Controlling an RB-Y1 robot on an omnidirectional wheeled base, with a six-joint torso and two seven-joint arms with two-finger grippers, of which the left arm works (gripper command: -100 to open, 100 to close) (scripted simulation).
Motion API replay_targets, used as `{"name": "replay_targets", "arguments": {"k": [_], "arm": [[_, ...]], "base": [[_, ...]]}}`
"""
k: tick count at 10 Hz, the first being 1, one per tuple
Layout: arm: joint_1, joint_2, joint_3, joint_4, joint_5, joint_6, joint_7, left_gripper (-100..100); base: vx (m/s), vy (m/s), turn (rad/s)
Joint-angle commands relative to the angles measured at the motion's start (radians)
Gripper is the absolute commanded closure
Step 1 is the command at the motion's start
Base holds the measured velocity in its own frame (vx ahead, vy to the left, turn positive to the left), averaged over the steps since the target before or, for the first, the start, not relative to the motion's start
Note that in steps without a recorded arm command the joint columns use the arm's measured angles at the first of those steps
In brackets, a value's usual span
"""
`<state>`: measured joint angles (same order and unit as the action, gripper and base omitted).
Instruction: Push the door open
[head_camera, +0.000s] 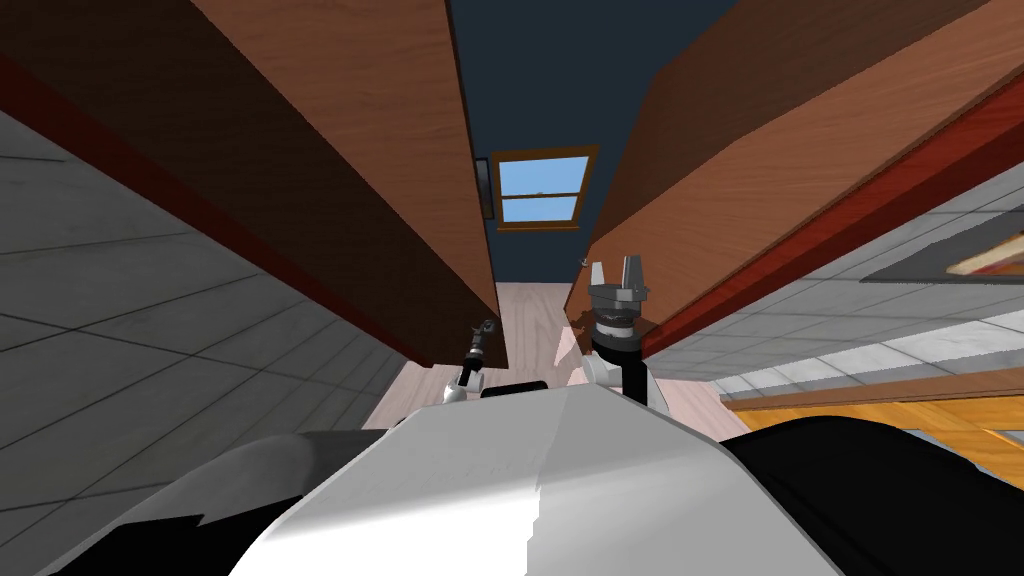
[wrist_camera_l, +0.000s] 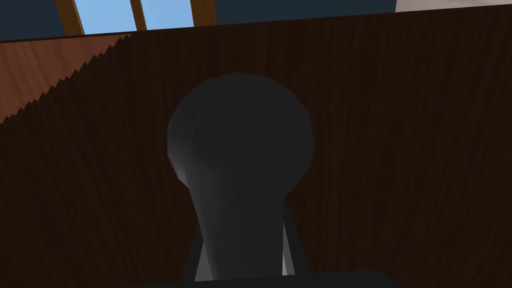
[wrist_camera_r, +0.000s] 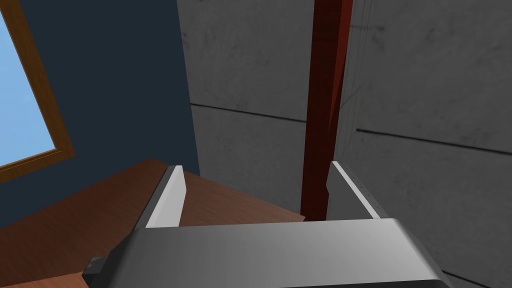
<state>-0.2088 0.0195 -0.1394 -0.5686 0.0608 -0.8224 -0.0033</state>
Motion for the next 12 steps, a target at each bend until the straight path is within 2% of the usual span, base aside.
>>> {"name": "replay_targets", "arguments": {"k": [1,4,5,7,12], "arm": [[0.004,-0.001,-0.001,0.002,-0.001,0.001,0.000,100],[0.004,-0.001,-0.001,0.002,-0.001,0.001,0.000,100],[-0.001,0.013,0.013,0.001,0.006,0.002,-0.005,100],[-0.001,0.019,0.019,0.010,0.010,0.002,-0.007,100],[-0.001,0.049,0.068,0.004,0.035,0.003,-0.023,100]], "base": [[-0.014,0.004,-0.016],[0.000,0.000,0.000],[0.087,-0.022,0.011],[0.128,-0.062,0.031],[0.166,-0.091,0.041]]}}
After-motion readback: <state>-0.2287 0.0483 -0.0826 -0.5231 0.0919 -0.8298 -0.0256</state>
